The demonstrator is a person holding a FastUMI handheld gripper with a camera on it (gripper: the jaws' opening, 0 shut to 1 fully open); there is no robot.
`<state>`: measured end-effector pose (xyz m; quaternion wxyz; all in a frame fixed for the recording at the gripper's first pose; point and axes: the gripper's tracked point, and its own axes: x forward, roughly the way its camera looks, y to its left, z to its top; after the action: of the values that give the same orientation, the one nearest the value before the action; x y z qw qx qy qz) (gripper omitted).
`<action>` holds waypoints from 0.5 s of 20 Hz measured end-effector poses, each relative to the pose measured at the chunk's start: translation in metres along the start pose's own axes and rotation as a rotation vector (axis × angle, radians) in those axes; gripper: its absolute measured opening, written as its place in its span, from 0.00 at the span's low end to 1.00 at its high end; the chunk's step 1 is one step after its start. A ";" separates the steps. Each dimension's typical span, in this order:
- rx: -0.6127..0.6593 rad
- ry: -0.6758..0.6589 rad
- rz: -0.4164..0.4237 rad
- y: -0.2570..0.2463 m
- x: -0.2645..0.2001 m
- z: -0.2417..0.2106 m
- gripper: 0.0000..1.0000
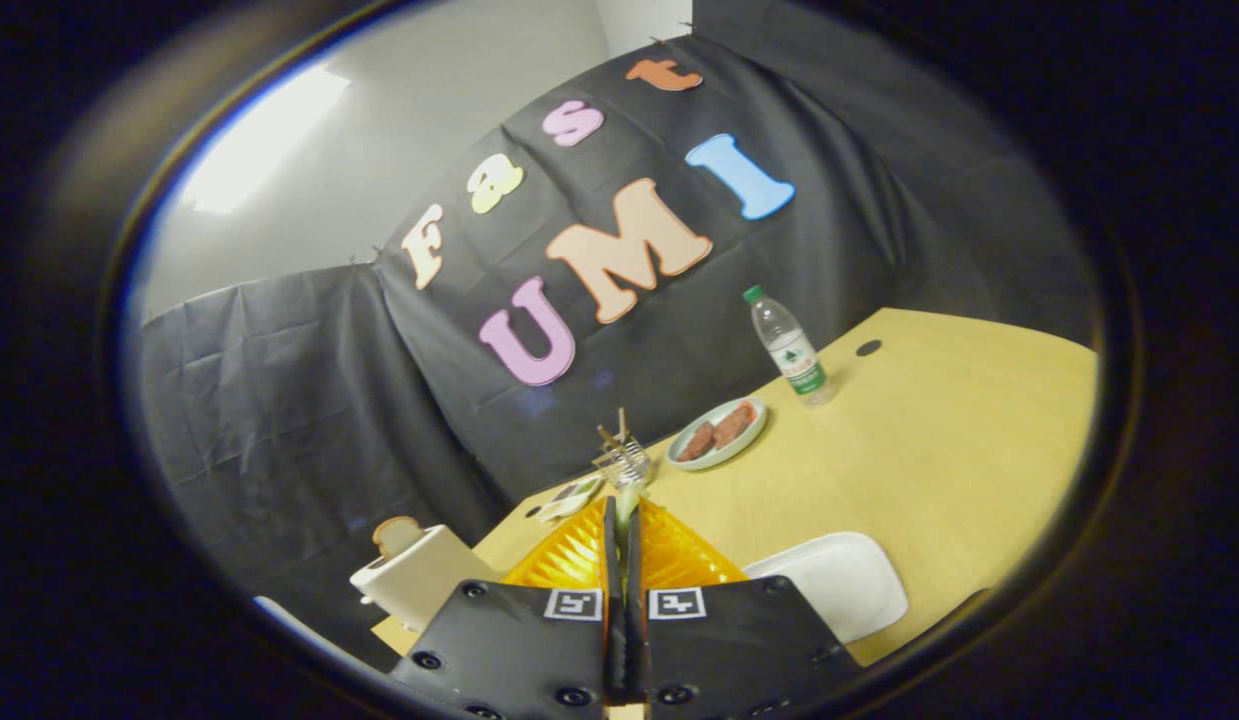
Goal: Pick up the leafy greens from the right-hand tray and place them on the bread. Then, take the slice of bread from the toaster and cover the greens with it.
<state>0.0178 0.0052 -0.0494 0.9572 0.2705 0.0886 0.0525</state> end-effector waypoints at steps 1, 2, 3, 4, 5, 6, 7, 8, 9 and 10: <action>-0.003 0.007 0.030 0.014 0.002 -0.005 0.03; -0.007 0.014 0.055 0.027 0.005 -0.009 0.03; -0.009 0.019 0.083 0.041 0.009 -0.014 0.03; -0.005 0.022 0.107 0.054 0.013 -0.019 0.03; 0.005 0.030 0.138 0.068 0.016 -0.025 0.03; 0.022 0.038 0.171 0.083 0.020 -0.031 0.03; 0.041 0.052 0.203 0.097 0.024 -0.038 0.03; 0.056 0.070 0.224 0.108 0.029 -0.047 0.03; 0.065 0.083 0.237 0.118 0.036 -0.055 0.03; 0.078 0.092 0.248 0.128 0.042 -0.063 0.03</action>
<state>0.0401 0.1517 -0.0405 0.9271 0.3135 0.1003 0.1793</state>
